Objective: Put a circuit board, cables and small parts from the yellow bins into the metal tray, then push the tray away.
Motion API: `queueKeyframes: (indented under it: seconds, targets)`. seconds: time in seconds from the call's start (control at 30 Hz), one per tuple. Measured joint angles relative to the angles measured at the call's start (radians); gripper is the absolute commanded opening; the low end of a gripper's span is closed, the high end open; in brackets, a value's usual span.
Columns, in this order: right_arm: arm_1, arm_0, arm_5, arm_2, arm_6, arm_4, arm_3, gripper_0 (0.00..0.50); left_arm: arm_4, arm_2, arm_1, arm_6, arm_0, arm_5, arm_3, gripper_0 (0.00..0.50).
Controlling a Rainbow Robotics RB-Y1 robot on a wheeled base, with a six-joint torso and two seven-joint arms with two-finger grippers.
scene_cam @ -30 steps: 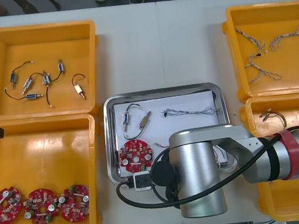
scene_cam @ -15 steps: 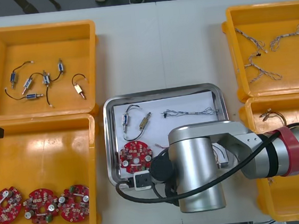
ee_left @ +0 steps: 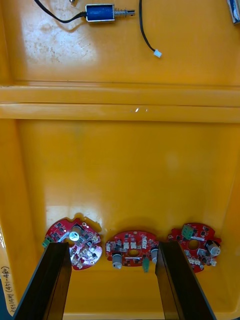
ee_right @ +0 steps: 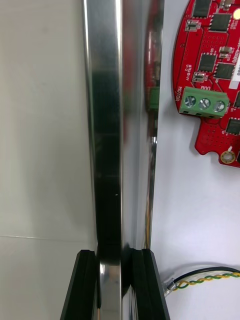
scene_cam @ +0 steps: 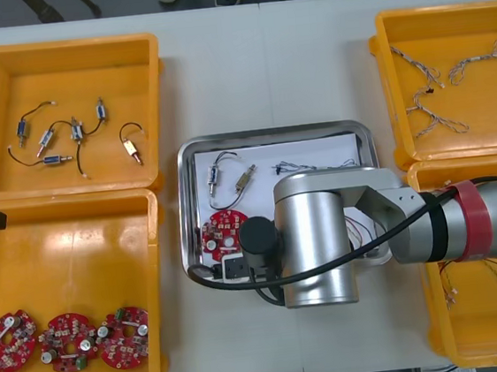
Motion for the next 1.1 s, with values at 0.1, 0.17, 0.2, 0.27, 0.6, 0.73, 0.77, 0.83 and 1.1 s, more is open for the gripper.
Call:
queueKeyframes:
  seconds: [0.1, 0.17, 0.2, 0.27, 0.6, 0.73, 0.77, 0.83, 1.1]
  targets:
    - [0.004, -0.015, -0.009, -0.012, 0.012, -0.020, 0.028, 0.086, 0.000, 0.000, 0.000, 0.000, 0.000, 0.000, 0.000, 0.500]
    - [0.005, -0.028, -0.019, -0.016, 0.012, -0.033, 0.044, 0.084, 0.000, 0.000, 0.000, 0.000, 0.000, 0.000, 0.000, 0.500]
    - [0.006, -0.035, -0.024, -0.016, 0.012, -0.039, 0.053, 0.084, 0.000, 0.000, 0.000, 0.000, 0.000, 0.000, 0.000, 0.500]
    - [0.006, -0.049, -0.031, -0.016, 0.014, -0.050, 0.065, 0.083, 0.000, 0.000, 0.000, 0.000, 0.000, 0.000, 0.000, 0.500]
    - [0.008, -0.123, -0.071, -0.016, 0.071, -0.090, 0.154, 0.083, 0.000, 0.000, 0.000, 0.000, 0.000, 0.000, 0.000, 0.500]
    - [0.008, -0.141, -0.088, -0.024, 0.073, -0.091, 0.187, 0.083, 0.000, 0.000, 0.000, 0.000, 0.000, 0.000, 0.000, 0.500]
    - [0.008, -0.143, -0.091, -0.029, 0.074, -0.091, 0.195, 0.083, 0.000, 0.000, 0.000, 0.000, 0.000, 0.000, 0.000, 0.500]
    - [0.010, -0.147, -0.098, -0.041, 0.079, -0.090, 0.214, 0.083, 0.000, 0.000, 0.000, 0.000, 0.000, 0.000, 0.000, 0.500]
    - [0.013, -0.172, -0.178, -0.060, 0.125, -0.036, 0.279, 0.083, 0.000, 0.001, 0.000, 0.000, 0.000, 0.000, 0.000, 0.500]
